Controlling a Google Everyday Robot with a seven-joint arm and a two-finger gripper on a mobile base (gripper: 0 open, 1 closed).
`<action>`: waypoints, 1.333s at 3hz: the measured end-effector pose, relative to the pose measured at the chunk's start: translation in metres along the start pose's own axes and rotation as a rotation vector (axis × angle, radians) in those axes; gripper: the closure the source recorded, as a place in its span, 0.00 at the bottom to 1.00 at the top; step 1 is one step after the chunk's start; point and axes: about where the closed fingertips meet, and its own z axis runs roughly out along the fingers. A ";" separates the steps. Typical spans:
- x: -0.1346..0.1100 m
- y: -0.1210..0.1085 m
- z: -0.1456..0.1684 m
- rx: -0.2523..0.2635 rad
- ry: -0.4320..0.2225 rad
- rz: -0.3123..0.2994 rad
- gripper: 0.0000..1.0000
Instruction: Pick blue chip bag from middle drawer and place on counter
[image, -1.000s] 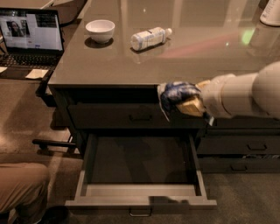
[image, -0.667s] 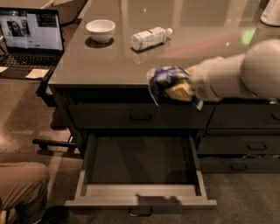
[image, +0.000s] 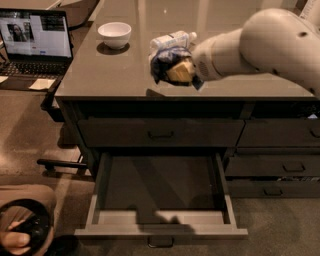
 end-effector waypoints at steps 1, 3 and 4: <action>-0.025 -0.009 0.030 -0.016 -0.021 0.051 1.00; -0.025 -0.032 0.095 -0.046 0.038 0.063 0.79; -0.012 -0.041 0.116 -0.066 0.054 0.074 0.55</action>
Offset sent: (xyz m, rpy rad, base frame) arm 0.1082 0.0500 -0.0180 0.0339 0.0797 -0.0132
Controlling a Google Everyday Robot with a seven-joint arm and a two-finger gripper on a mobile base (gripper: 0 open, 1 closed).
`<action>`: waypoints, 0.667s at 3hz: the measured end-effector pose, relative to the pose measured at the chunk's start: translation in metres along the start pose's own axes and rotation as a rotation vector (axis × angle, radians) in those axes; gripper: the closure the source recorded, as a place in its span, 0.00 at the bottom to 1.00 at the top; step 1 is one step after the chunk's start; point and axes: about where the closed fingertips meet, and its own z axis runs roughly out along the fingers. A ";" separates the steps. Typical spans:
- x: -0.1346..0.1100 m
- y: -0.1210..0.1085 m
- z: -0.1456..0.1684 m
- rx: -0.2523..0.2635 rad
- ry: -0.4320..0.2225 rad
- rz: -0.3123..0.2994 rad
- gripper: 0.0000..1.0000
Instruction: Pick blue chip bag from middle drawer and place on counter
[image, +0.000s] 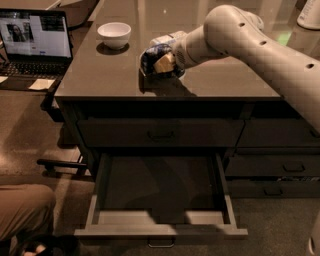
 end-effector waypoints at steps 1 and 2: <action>0.008 -0.007 0.010 -0.013 -0.002 0.006 0.32; 0.008 -0.007 0.010 -0.014 -0.002 0.006 0.10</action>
Offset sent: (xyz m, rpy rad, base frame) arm 0.0069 -0.0033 -0.0097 0.0083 0.0070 0.0064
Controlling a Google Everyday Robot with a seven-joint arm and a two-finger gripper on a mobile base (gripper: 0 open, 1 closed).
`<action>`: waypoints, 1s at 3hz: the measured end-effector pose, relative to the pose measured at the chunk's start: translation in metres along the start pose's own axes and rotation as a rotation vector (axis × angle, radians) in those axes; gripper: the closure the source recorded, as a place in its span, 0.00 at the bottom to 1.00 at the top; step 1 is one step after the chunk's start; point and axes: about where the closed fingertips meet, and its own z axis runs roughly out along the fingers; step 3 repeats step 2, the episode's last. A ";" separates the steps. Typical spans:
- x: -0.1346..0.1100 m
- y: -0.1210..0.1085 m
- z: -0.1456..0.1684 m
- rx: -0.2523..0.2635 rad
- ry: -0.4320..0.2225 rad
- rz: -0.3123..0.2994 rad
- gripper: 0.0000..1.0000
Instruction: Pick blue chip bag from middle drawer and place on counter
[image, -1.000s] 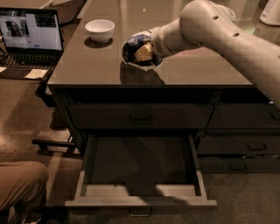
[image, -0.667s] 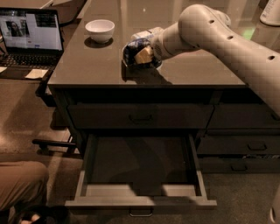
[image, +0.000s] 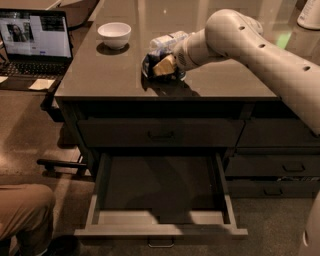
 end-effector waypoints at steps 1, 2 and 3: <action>0.000 0.000 0.000 0.000 0.000 0.000 0.00; 0.000 0.000 0.000 0.000 0.000 0.000 0.00; 0.000 0.000 0.000 0.000 0.000 0.000 0.00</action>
Offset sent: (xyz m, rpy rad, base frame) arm 0.0000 0.0000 0.0000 0.0000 0.0000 0.0000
